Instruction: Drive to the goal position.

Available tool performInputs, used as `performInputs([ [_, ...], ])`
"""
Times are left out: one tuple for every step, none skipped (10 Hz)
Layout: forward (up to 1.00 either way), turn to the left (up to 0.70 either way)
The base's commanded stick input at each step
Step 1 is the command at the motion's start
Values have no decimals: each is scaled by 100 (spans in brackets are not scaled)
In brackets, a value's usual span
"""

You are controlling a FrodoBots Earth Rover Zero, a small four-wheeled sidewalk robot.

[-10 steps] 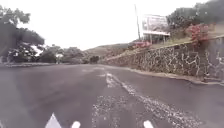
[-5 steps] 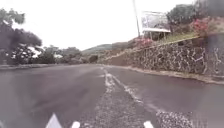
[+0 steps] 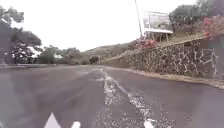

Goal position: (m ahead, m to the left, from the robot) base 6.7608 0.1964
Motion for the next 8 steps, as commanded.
performInputs([
  [100,0],
  [100,0],
  [100,0],
  [100,15],
  [100,29],
  [100,40],
  [100,40],
  [100,40],
])
